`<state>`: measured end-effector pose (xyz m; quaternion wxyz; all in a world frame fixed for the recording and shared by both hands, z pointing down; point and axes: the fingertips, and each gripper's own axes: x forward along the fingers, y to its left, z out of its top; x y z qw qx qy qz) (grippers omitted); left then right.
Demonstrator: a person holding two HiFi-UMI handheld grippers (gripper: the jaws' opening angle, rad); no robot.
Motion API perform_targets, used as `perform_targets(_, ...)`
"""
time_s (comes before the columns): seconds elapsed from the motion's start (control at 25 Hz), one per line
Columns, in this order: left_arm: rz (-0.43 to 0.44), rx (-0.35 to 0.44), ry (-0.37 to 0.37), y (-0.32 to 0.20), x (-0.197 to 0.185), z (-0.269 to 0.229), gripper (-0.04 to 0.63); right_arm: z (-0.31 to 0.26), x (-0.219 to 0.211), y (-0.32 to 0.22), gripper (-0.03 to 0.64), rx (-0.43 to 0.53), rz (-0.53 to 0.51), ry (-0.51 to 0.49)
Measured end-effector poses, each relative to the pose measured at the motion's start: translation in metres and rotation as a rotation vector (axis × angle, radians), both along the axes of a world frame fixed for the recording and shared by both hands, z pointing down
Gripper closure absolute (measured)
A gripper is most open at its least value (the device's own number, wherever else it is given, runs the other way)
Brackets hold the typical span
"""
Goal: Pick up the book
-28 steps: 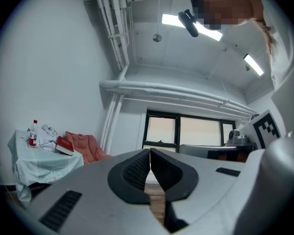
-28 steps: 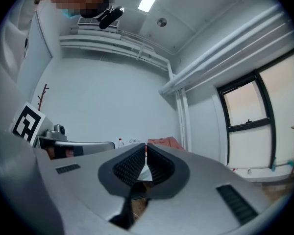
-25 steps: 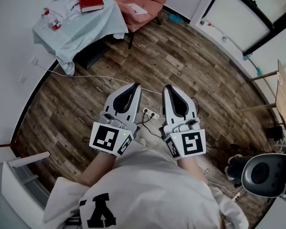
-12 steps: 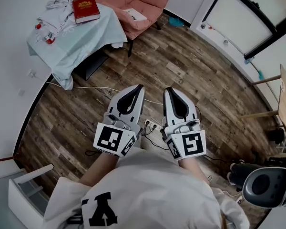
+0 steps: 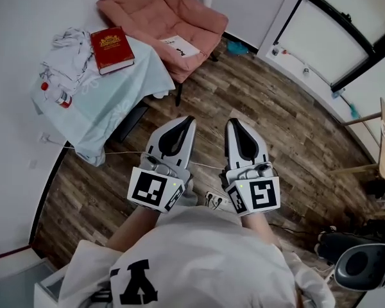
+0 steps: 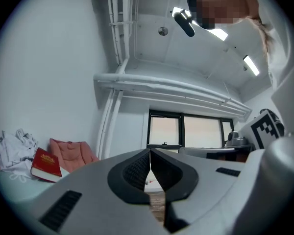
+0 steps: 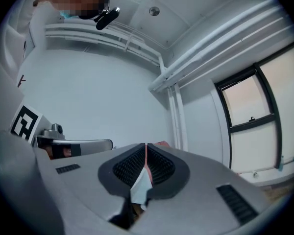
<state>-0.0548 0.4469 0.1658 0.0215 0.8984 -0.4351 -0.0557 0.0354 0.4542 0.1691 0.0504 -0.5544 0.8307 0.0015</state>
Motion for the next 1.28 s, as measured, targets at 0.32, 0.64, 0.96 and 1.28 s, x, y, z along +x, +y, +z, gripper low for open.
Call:
perform_targets(0.32, -0.011, -0.028, 0.022, -0.064, -0.022, 0.006, 0.591, 0.006, -0.023, -0.052, 0.584, -0.027, -0.004, 0.016)
perform_targets(0.64, -0.011, -0.051, 0.024, -0.086, -0.023, 0.011, 0.591, -0.001, -0.04, -0.077, 0.586, -0.007, -0.057, 0.032)
perform_targets(0.96, 0.019, -0.059, 0.014, -0.103, -0.016, 0.016, 0.591, 0.008, -0.037, -0.092, 0.584, -0.026, -0.04, 0.018)
perform_targets(1.28, 0.042, -0.091, 0.011, -0.131, -0.007, 0.031, 0.591, 0.021, -0.033, -0.119, 0.586, -0.057, -0.038, 0.012)
